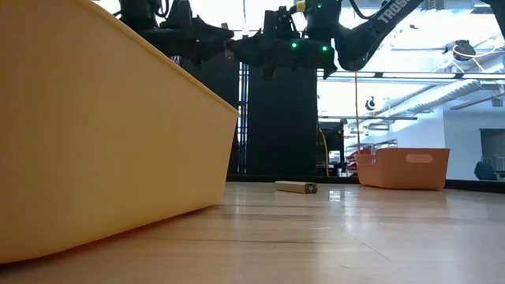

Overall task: Sort blocks
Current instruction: Put the brown block into the blue bin

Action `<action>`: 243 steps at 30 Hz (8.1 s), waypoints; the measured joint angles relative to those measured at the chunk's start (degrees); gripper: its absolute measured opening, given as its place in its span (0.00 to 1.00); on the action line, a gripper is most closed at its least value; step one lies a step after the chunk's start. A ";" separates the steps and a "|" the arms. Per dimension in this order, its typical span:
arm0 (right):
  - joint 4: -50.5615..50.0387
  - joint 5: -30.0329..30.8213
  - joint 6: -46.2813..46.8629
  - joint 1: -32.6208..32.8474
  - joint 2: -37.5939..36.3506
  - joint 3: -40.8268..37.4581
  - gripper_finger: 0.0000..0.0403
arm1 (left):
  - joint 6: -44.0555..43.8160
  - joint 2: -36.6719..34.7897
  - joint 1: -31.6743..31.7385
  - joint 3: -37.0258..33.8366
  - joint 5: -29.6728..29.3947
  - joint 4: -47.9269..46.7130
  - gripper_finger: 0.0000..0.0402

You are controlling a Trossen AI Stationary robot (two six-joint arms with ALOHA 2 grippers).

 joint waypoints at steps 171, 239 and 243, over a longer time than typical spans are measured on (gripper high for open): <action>-59.70 28.87 19.17 43.52 -5.31 0.00 0.60 | -43.25 -25.88 -32.93 15.96 -63.30 -118.39 0.17; -86.78 33.37 21.99 42.08 -26.84 0.00 0.60 | 33.12 39.57 -18.33 39.35 -6.40 -60.80 0.50; -86.75 33.41 22.66 43.03 -26.80 0.00 0.60 | 36.40 45.20 -18.39 43.98 -6.14 -66.92 0.50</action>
